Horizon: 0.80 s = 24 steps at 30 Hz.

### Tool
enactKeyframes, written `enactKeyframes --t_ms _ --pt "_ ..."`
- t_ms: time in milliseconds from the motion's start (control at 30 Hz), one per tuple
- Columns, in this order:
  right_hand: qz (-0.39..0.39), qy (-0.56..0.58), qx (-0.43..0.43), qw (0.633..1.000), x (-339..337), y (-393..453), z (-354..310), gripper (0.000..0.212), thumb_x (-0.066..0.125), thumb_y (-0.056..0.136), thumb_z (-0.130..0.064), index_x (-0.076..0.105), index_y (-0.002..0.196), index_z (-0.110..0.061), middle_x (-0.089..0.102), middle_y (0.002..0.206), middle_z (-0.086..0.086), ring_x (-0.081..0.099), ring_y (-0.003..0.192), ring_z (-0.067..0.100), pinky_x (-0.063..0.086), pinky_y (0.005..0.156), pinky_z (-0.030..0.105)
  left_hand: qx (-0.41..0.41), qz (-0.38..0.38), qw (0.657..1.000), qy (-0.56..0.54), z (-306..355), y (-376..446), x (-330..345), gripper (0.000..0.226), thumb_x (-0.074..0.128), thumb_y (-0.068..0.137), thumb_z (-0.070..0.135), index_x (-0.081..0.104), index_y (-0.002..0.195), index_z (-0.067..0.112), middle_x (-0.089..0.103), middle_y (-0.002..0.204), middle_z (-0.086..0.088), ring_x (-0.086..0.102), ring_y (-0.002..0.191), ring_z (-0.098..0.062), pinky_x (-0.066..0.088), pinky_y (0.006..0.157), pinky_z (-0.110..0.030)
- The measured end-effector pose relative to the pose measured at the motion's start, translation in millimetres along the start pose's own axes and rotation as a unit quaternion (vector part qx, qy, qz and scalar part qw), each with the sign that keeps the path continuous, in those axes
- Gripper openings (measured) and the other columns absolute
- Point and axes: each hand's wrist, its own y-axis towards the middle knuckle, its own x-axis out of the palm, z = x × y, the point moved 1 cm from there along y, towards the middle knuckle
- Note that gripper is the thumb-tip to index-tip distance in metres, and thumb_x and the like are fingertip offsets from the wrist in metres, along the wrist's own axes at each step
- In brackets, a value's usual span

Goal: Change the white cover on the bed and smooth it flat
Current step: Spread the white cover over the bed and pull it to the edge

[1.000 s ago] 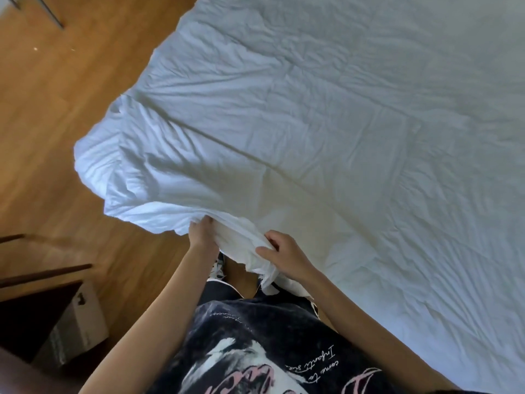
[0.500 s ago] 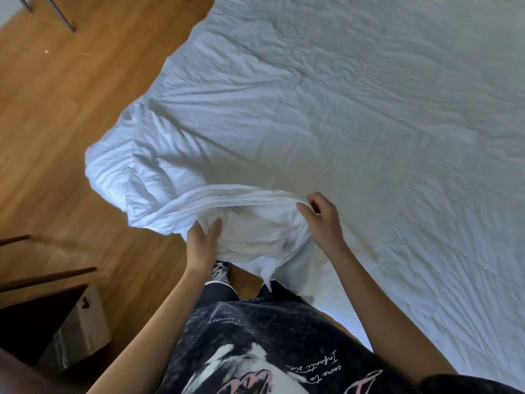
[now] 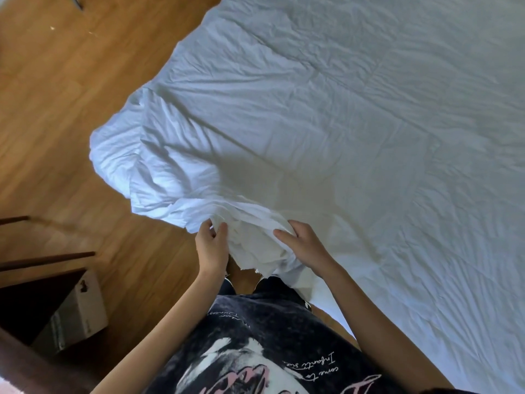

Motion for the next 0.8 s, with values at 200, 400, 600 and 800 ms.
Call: enactKeyframes --t_ms 200,400,600,800 --pt "0.039 -0.010 -0.040 0.998 -2.2 4.4 -14.2 0.028 0.058 0.094 -0.017 0.049 0.067 -0.016 0.040 0.058 -0.011 0.037 0.054 0.006 0.029 0.056 0.026 -0.216 -0.094 0.970 -0.061 -9.3 4.3 15.3 0.031 0.066 0.090 0.035 0.058 0.113 0.015 0.065 0.104 -0.002 0.060 0.094 -0.018 0.046 0.085 -0.032" --pt "0.084 -0.009 -0.057 0.995 -23.8 4.9 -18.2 0.035 0.057 0.086 -0.034 0.053 0.078 0.000 0.044 0.070 0.003 0.042 0.064 0.013 0.030 0.059 0.029 -0.192 -0.031 0.978 -0.071 -6.3 15.9 23.8 0.020 0.054 0.099 0.022 0.057 0.114 0.009 0.063 0.095 -0.002 0.060 0.089 -0.021 0.050 0.087 -0.039" --pt "0.233 0.032 -0.106 0.966 -91.5 11.1 -50.2 0.043 0.063 0.086 -0.019 0.028 0.062 -0.024 0.024 0.060 -0.007 0.024 0.053 0.005 0.017 0.050 0.026 -0.190 0.074 0.969 -0.143 15.7 35.7 -3.5 0.020 0.047 0.101 0.026 0.052 0.116 0.015 0.062 0.104 -0.009 0.059 0.098 -0.028 0.051 0.084 -0.040" --pt "0.370 0.051 -0.143 0.917 -186.7 19.6 -78.7 0.029 0.060 0.077 -0.030 0.036 0.064 -0.021 0.027 0.063 -0.003 0.027 0.060 0.011 0.019 0.055 0.031 -0.039 0.122 0.989 -0.072 48.8 63.8 -57.7 0.030 0.048 0.099 0.025 0.056 0.120 0.005 0.061 0.103 -0.012 0.059 0.095 -0.028 0.046 0.076 -0.033"
